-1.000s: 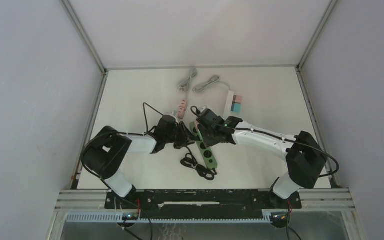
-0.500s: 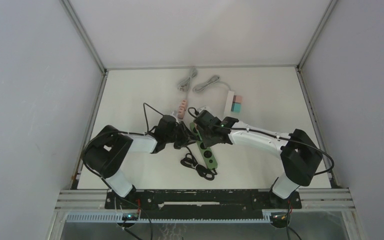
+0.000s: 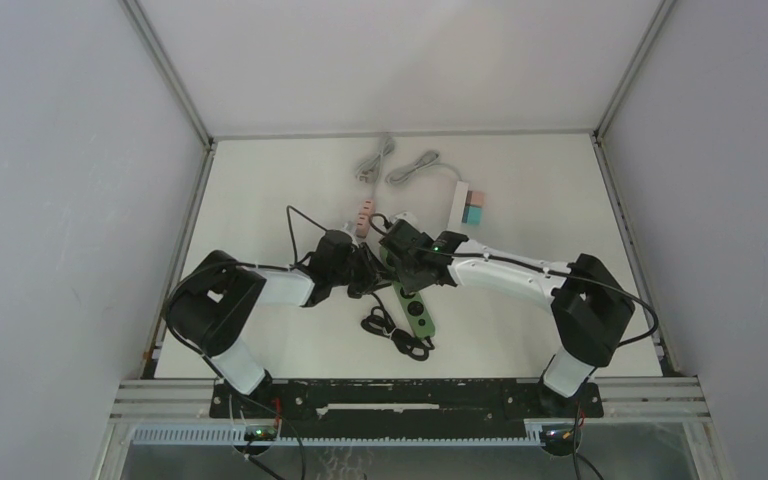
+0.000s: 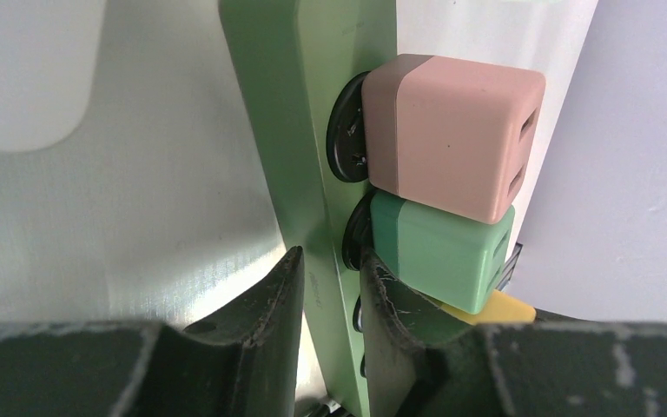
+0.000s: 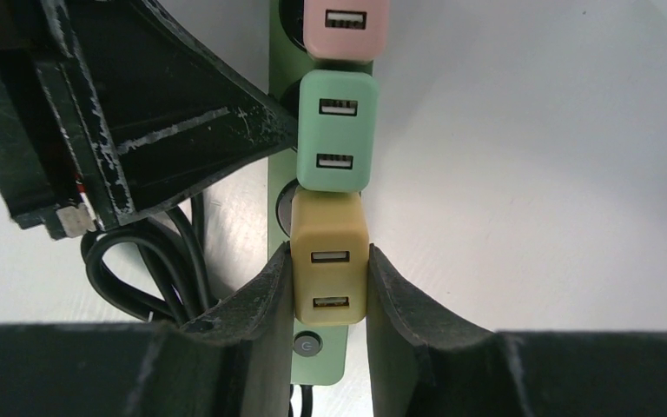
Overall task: Insert the plug
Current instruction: Insert the plug into the socket.
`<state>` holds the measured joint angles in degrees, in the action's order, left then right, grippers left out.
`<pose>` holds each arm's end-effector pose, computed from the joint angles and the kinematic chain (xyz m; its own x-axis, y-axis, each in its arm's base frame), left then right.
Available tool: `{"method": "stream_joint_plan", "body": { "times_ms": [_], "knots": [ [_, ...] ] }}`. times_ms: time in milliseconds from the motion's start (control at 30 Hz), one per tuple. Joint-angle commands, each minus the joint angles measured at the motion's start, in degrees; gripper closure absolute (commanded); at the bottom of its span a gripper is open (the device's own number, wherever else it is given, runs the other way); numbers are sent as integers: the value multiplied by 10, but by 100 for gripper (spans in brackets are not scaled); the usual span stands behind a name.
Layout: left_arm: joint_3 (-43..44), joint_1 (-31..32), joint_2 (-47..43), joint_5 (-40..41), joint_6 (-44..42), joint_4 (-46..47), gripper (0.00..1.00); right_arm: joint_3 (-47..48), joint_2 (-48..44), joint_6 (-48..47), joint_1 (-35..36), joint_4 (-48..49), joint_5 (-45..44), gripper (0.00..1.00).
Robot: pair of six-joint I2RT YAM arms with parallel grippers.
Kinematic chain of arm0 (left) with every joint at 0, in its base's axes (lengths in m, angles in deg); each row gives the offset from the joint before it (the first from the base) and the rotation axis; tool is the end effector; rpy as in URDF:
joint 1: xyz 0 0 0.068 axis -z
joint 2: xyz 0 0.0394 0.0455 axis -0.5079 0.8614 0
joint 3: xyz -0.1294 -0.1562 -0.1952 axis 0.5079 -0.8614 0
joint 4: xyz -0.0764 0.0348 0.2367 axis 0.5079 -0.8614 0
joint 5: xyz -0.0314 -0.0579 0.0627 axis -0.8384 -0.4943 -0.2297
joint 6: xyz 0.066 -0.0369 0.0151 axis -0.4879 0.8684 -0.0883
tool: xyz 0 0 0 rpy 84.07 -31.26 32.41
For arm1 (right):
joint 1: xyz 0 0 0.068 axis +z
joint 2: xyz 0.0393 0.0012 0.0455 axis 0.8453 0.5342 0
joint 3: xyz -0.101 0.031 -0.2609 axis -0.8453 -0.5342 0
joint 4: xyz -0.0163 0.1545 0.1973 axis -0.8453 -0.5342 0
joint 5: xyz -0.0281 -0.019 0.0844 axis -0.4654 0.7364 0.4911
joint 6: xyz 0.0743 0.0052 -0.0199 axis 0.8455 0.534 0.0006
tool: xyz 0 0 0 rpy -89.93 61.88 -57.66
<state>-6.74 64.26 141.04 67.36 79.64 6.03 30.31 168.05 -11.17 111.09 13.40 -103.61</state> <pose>0.2547 -0.1938 0.1257 -0.8838 -0.4188 -0.2087 -0.1100 0.6196 -0.7772 0.2159 0.2645 0.2094 -0.7591 -0.4297 -0.4889 -0.4744 0.8796 -0.0365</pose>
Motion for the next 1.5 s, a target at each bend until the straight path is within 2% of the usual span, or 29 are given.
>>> {"method": "stream_joint_plan", "body": {
  "times_ms": [0, 433, 1467],
  "knots": [
    [10, 1, 4, -7, 5, 9, 66, 28, 8, 15, 5, -22, -23, 100],
    [7, 0, 0, -6, 7, 9, 67, 60, 27, 18, 11, -60, -13, 100],
    [1, 1, -6, -9, 16, 13, 67, 65, 69, 37, 23, -91, -33, 100]
  ]
}}
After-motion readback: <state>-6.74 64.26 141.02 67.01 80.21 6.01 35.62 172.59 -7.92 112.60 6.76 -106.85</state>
